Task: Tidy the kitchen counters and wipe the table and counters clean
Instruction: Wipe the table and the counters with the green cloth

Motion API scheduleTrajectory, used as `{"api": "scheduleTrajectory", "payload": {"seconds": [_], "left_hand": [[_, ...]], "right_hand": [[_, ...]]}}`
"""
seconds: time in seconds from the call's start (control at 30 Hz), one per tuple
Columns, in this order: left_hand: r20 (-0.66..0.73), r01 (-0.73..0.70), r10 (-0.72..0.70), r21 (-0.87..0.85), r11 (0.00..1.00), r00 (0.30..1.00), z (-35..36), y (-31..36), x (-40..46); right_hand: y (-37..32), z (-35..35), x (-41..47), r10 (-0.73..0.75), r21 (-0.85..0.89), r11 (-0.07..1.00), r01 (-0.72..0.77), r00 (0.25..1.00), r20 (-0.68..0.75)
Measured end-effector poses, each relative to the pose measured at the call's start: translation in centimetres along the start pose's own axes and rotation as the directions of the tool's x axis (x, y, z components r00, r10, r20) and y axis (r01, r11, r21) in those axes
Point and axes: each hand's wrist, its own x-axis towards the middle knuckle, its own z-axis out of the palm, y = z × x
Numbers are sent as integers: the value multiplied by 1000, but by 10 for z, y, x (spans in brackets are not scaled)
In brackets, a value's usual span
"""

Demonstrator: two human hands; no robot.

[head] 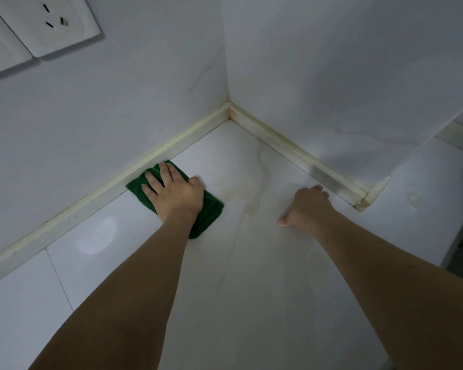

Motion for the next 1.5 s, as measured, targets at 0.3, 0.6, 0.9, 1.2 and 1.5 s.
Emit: {"api": "scheduleTrajectory", "payload": {"seconds": [0.3,0.6,0.9,1.2,1.5], "left_hand": [[3,-73,73,-1,997,997,0,3,4],[13,-57,58,-11,998,998,1,3,2],[44,-137,141,-89,987,989,19,46,-132],[63,-127,131,-61,990,989,15,47,-128],[55,-156,158,-45,987,986,16,43,-129]], "right_hand": [[2,5,1,-3,-13,1000,2,1000,-16],[8,10,1,-49,-7,999,49,998,-46],[9,6,-8,-95,-58,994,93,995,-35],[12,6,-7,-133,18,991,133,991,-29],[128,42,-93,123,183,982,-48,900,-419]]}}
